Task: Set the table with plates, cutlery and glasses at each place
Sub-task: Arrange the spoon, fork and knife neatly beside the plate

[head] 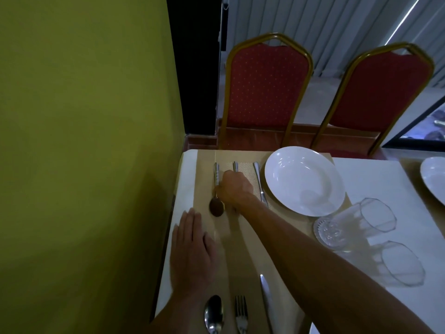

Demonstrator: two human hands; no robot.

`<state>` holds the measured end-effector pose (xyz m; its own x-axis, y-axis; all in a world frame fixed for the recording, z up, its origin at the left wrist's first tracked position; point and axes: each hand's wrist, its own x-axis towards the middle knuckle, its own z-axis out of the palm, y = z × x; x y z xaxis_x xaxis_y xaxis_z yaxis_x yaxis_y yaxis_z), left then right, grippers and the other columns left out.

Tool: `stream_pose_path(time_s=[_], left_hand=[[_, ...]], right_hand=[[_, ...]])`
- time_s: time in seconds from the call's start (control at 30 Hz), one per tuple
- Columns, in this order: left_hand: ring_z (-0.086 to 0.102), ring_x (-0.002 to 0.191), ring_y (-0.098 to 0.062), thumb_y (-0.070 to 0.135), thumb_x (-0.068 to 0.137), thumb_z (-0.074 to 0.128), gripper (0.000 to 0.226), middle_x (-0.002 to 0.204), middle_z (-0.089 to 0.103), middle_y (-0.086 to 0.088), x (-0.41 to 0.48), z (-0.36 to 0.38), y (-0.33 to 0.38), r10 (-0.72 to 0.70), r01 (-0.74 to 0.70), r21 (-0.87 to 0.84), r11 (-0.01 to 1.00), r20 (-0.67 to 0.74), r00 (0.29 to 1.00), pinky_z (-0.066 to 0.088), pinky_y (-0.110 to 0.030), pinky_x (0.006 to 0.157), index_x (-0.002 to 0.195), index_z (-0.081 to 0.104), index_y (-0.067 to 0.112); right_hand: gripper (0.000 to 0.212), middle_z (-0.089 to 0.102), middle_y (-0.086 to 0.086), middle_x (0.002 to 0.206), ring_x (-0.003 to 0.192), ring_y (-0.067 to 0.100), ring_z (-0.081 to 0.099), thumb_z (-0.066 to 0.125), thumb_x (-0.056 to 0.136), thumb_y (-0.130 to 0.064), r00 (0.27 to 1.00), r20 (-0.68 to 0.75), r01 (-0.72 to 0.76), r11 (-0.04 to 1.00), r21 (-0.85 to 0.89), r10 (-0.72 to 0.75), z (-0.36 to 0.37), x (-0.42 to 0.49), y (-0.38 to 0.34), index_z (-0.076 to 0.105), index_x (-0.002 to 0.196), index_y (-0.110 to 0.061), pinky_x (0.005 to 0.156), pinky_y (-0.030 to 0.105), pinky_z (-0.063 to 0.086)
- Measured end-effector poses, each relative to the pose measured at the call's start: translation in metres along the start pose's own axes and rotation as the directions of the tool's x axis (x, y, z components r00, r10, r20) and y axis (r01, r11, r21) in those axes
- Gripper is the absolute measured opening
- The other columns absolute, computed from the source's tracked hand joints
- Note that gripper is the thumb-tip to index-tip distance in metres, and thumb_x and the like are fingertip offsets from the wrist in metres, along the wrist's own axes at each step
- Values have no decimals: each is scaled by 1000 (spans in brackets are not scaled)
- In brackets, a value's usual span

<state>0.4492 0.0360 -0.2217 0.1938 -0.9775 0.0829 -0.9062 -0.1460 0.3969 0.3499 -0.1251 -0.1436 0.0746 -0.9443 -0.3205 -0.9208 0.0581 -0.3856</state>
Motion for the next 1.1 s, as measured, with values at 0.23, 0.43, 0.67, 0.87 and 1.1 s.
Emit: stream_pose_path(time_s=[0.23,0.43,0.67,0.87,1.1], left_hand=[[17,152,-15,32,100,30,56,161,30,-4,0,2,-3,6,-6,17,1000,11,1000,21,-41,123,152,36,11],[18,152,-18,34,100,28,58,160,31,-7,0,3,-2,8,-8,28,1000,8,1000,22,-42,123,152,36,10],[19,152,-18,33,100,29,57,160,32,-8,0,3,-1,12,-12,48,999,11,1000,24,-43,123,151,37,8],[23,151,-20,32,99,31,56,158,36,-9,0,2,-1,13,-13,40,999,-7,1000,26,-44,121,149,40,8],[23,151,-21,32,99,30,56,158,36,-10,-2,0,0,20,-20,40,999,-4,1000,27,-46,121,148,41,6]], right_hand=[[26,67,9,105,94,25,65,63,91,-22,998,-62,-19,1000,-25,17,-19,5,17,63,113,-8,75,31,53],[36,61,14,125,93,24,63,71,89,-30,998,-29,-65,997,-35,64,-30,10,40,64,117,-8,74,31,51],[35,60,14,127,97,23,61,69,93,-23,1000,-18,-19,1000,16,20,-28,12,42,60,122,-5,80,31,49],[29,65,9,99,89,25,65,68,92,-25,998,-56,-28,998,-58,25,-37,16,47,65,113,-6,73,31,49],[26,64,4,87,78,22,63,61,93,-23,994,-108,-54,923,-380,13,-57,6,62,67,117,-15,62,31,44]])
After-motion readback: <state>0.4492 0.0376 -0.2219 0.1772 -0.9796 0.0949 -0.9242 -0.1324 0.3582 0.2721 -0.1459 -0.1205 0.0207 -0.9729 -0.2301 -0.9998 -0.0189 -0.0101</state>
